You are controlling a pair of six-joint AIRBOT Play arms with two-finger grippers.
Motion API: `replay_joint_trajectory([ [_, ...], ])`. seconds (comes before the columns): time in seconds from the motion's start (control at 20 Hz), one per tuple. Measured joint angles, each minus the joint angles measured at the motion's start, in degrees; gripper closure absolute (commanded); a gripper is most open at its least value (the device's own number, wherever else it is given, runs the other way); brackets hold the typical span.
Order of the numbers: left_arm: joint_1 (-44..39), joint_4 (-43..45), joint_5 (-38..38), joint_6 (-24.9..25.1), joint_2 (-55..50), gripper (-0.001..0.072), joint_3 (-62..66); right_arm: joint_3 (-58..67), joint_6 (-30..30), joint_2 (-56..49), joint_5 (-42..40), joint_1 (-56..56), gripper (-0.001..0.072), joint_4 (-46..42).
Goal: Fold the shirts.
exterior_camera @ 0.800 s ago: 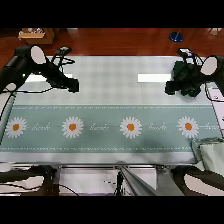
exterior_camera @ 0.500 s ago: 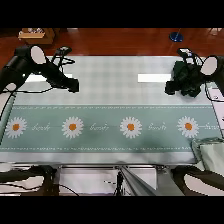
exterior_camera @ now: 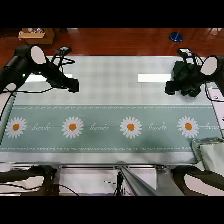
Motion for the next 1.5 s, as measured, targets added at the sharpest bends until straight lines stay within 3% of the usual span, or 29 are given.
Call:
replay_joint_trajectory([
  [0.5, 0.0, -0.02, 0.2, 0.02, -0.07, -0.0005, 0.0, 0.0, 0.02, 0.0, -1.03, 0.0, 0.0105, -0.09],
  [0.95, 0.22, 0.0, 8.09, 0.02, -0.76, -0.0005, 0.63, 0.0, -0.28, -0.04, -17.09, -0.13, 0.0133, -2.8],
  [1.25, 1.05, 0.0, 10.84, 0.04, -0.07, -0.0005, 3.89, 2.23, 18.03, -3.45, -28.81, -6.14, 0.0133, -19.32],
  [1.5, 1.16, 0.0, 10.93, 0.02, 0.66, -0.0004, 5.14, 4.35, 22.84, -10.01, -30.62, -15.15, 0.0133, -15.52],
])
